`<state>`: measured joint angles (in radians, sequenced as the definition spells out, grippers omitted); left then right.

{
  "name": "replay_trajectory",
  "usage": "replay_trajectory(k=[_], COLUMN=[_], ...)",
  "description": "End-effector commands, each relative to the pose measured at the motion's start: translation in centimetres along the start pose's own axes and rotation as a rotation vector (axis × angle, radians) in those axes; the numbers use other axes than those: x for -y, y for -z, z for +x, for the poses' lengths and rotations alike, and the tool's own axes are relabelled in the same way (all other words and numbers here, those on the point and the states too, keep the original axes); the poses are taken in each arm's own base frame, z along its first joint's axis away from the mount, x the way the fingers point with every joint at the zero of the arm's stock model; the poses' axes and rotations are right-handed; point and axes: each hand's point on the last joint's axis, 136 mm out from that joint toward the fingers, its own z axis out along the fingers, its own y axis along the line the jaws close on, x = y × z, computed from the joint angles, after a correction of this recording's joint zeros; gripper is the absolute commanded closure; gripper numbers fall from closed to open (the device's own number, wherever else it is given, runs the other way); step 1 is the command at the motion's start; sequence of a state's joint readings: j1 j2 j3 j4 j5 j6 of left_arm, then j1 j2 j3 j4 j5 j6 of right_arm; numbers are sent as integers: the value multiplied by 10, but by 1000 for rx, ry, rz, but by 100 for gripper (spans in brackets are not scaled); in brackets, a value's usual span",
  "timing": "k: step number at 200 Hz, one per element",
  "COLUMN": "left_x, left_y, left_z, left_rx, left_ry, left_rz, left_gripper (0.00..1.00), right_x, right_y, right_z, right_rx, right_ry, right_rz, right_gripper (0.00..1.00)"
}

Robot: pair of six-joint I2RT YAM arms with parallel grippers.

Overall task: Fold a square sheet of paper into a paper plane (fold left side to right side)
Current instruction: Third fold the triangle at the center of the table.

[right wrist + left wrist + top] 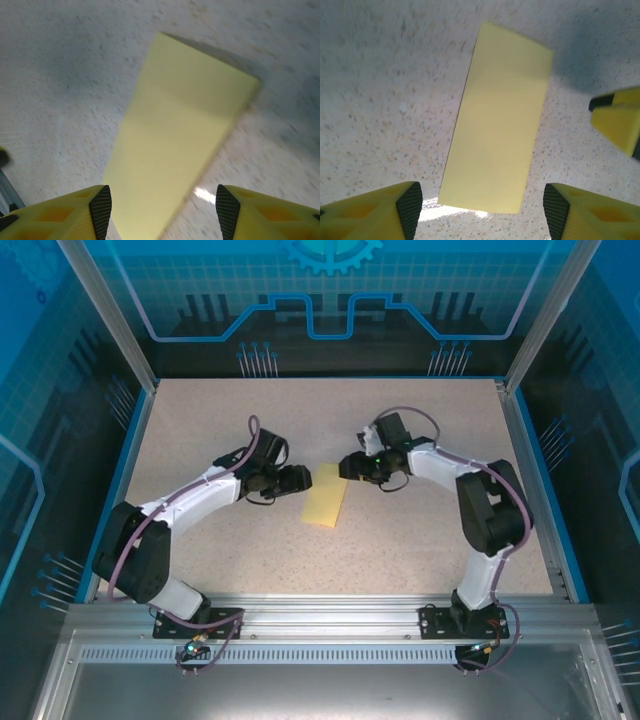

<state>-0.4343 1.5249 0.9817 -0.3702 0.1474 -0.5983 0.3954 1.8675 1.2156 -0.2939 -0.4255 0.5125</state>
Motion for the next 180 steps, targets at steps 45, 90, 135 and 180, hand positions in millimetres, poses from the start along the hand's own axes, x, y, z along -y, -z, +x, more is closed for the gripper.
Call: replay_trajectory(k=[45,90,135,180], left_x=[-1,-3,-3,-5], left_y=[-16,-31,-41,-55], left_z=[-1,0,-3,-5], left_rx=[-43,-84,-107,-139], left_ry=[91,91,93,105], left_rz=[184,169,163,148], left_gripper=[35,35,35,37], right_x=[6,24,32,34], right_y=[-43,-53,-61,-68], right_z=[-15,-5,3,0], right_rx=[-60,-114,-197,-238], right_ry=[-23,-13,49,90], right_rz=[50,101,110,105], right_gripper=[40,40,44,46])
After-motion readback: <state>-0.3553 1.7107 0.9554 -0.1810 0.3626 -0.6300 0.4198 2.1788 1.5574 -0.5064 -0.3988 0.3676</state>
